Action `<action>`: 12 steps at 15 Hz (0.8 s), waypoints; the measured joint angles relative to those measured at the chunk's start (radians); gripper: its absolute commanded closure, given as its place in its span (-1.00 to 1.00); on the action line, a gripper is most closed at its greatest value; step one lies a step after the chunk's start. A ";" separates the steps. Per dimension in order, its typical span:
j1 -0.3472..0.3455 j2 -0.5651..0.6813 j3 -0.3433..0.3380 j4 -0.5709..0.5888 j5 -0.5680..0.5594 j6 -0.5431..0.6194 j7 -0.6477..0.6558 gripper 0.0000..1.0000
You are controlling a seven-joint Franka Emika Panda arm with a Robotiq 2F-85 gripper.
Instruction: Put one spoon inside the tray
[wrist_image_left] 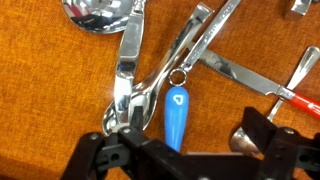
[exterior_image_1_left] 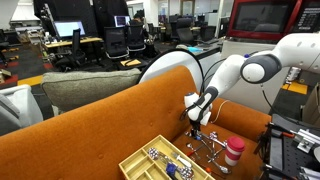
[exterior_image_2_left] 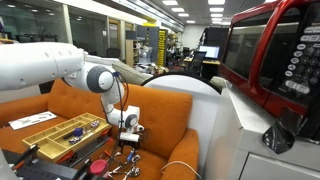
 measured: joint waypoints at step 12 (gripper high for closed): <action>-0.053 0.002 0.015 -0.051 0.046 0.001 0.000 -1.00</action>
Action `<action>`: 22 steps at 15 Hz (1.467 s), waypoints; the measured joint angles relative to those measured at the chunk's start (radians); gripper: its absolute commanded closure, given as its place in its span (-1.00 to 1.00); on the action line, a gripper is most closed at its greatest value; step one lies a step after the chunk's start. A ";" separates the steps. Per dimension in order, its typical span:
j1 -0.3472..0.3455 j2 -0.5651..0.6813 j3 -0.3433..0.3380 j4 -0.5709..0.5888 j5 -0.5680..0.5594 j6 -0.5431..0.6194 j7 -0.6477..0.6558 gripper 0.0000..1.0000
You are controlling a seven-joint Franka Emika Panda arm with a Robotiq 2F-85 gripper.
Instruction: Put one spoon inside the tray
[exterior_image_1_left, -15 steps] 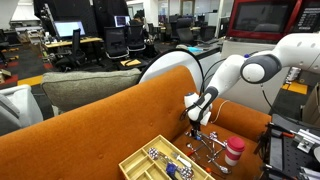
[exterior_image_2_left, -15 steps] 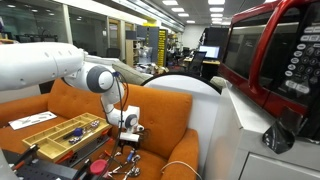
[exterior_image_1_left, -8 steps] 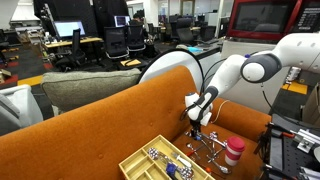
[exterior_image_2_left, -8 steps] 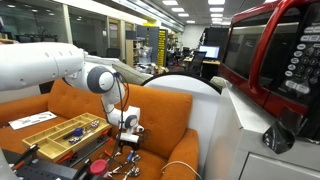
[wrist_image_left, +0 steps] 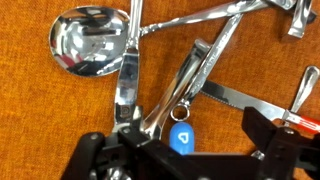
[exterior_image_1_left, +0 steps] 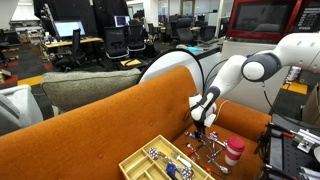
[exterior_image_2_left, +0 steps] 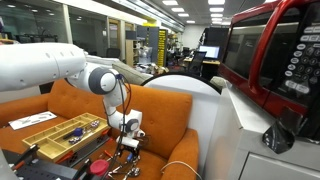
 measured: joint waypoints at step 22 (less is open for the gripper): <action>-0.032 0.001 0.015 -0.043 0.076 -0.003 0.009 0.68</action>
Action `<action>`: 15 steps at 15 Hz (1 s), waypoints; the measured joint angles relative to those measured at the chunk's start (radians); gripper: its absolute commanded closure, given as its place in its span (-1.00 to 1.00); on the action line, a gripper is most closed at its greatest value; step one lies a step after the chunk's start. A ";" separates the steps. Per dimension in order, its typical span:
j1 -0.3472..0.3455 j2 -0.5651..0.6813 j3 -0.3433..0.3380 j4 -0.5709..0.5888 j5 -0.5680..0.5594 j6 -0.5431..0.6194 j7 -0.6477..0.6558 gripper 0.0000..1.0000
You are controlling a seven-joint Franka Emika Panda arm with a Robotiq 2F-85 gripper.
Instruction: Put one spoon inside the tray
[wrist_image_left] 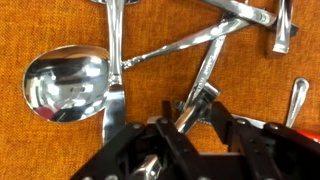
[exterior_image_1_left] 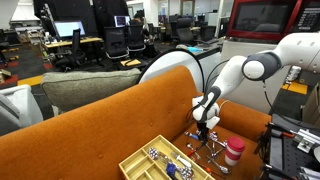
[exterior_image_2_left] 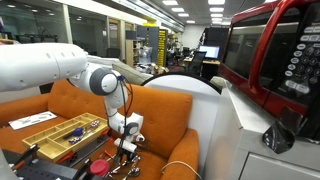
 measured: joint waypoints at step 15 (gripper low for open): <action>-0.054 -0.006 0.046 0.006 0.014 0.084 -0.009 0.98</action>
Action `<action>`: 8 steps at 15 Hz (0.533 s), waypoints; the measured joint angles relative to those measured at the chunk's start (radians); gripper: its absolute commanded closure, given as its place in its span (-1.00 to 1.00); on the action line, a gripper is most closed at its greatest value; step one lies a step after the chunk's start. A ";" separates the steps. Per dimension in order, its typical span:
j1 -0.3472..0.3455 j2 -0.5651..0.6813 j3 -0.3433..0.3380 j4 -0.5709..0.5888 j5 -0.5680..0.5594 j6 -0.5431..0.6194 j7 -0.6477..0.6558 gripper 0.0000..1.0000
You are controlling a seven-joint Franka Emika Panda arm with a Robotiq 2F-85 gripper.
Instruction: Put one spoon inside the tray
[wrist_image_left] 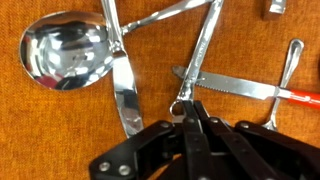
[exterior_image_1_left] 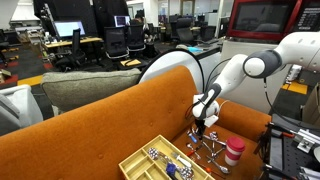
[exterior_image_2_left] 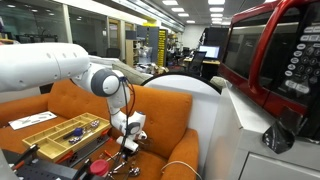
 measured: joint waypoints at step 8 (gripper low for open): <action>-0.003 -0.041 0.120 -0.072 -0.006 0.199 -0.093 0.98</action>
